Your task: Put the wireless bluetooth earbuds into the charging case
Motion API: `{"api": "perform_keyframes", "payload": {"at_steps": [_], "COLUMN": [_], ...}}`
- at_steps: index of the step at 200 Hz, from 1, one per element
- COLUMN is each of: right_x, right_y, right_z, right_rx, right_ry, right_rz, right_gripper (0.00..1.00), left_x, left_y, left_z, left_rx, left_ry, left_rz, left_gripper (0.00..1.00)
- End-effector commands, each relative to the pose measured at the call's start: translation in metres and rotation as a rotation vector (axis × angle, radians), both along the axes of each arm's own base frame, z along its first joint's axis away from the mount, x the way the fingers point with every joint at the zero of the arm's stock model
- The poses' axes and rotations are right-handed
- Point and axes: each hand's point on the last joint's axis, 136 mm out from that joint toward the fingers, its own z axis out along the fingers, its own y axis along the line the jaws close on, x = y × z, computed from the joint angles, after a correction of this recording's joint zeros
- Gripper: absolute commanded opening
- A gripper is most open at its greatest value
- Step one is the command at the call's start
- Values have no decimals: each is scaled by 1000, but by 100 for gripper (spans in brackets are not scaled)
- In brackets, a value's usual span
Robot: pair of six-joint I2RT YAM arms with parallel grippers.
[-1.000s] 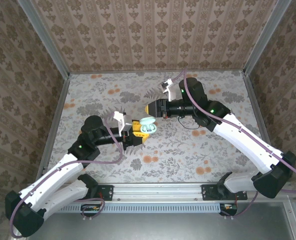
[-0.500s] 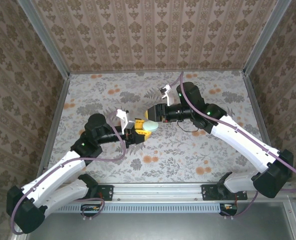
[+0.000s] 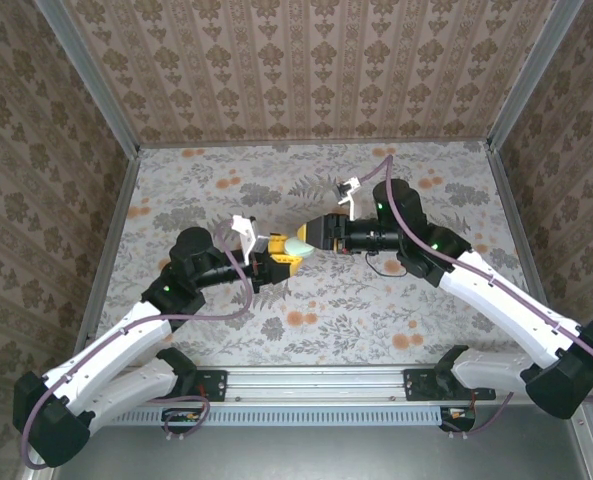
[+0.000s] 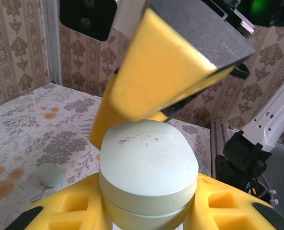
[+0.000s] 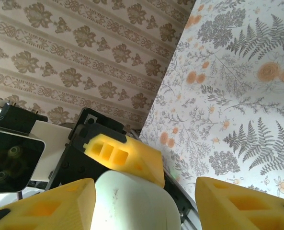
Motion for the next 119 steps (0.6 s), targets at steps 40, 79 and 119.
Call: {"api": "perform_keyframes", "payload": {"at_steps": [40, 79, 119], "right_x": [0, 1, 3], "right_y": [2, 8, 12], "right_z": [5, 7, 10], "right_rx": [123, 164, 190], "right_ry": [98, 125, 134], "right_rz": [-69, -50, -39], "right_gripper": [59, 43, 22], "left_x": [13, 14, 14], "left_y": [-2, -6, -2], "left_z": [23, 19, 12], "left_rx": [-92, -81, -55], "left_ry": [-18, -8, -8], "left_rz": [63, 49, 67], "left_gripper": [17, 17, 27]}}
